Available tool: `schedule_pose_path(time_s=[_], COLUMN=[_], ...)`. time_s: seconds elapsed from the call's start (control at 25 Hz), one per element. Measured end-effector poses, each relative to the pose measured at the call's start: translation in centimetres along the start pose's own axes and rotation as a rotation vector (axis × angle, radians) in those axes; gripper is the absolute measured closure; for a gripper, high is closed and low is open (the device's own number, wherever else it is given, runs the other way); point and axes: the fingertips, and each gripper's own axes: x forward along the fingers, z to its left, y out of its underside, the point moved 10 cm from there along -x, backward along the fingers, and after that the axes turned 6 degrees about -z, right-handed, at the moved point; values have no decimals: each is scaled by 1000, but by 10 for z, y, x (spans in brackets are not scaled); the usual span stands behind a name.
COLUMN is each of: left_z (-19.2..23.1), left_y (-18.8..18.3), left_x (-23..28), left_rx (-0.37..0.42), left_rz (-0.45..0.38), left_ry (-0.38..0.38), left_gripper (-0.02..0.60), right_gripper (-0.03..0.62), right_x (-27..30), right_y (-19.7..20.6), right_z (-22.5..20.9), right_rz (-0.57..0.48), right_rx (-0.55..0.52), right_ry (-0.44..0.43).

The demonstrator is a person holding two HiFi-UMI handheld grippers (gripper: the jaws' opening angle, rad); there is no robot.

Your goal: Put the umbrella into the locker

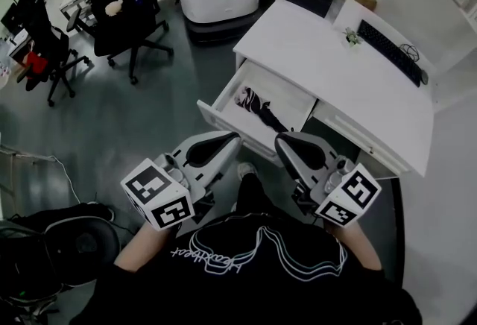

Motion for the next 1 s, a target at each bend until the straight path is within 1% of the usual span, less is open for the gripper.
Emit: schedule_pose_path(time_s=[0.72, 1.0], left_z=[10, 21], left_y=[21, 27], left_x=[7, 17], left_rx=[-60, -78], left_rz=[34, 47], left_ry=[1, -13], left_gripper=[575, 575], right_gripper=[591, 591], right_x=[-4, -2], right_y=[17, 22], right_z=[-9, -22], right_rz=[49, 58], right_rx=[46, 54], right_ry=[40, 48])
